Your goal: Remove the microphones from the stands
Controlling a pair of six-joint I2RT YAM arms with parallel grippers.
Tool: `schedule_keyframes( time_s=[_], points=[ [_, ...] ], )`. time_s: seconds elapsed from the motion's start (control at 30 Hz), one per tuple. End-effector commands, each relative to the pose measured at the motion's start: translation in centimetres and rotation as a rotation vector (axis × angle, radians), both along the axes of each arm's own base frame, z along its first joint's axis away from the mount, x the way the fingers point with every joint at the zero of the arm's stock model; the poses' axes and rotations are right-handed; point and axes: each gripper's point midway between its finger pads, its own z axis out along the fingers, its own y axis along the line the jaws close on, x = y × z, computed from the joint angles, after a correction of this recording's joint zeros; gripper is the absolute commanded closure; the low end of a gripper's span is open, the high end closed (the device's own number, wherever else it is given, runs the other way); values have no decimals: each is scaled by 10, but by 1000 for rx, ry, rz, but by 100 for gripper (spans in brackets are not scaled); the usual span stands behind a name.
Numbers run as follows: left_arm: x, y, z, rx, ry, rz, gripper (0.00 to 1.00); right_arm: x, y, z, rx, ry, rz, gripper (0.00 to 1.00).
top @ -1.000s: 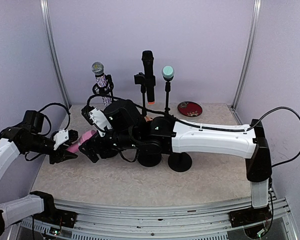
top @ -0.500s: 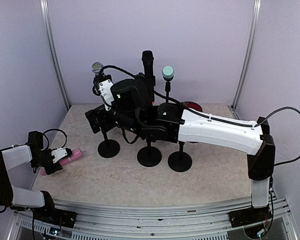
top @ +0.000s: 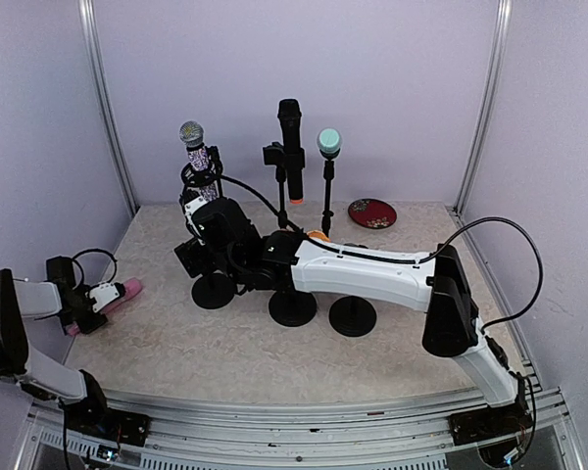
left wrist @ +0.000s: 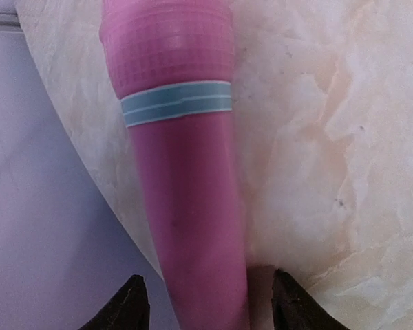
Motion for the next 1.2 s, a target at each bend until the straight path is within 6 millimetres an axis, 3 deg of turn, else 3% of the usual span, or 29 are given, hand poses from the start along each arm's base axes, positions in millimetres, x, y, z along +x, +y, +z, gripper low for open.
schedule_keyframes(
  time_s=[0.0,0.17,0.37,0.7,0.87,0.93,1.03,1.17],
  points=[
    [-8,-2,-9,-2,40,-32,32,24,1,-1,46,-24,-37,3],
    [-17,-18,-7,-56,51,-84,21,37,8,-8,87,-41,-26,5],
    [-21,-33,-4,-115,62,-130,20,41,21,-10,136,-76,12,8],
    [-18,-36,3,-168,73,-108,22,44,35,-15,195,-105,38,12],
    [-14,-47,29,-254,43,-100,20,45,39,-14,220,-126,51,23],
    [-15,-59,43,-318,25,-115,13,44,40,-11,226,-132,59,29],
    [-18,-79,61,-423,12,-129,5,41,40,-4,233,-140,68,42],
    [-17,-103,76,-521,5,-138,3,32,42,9,241,-162,85,63]
  ],
)
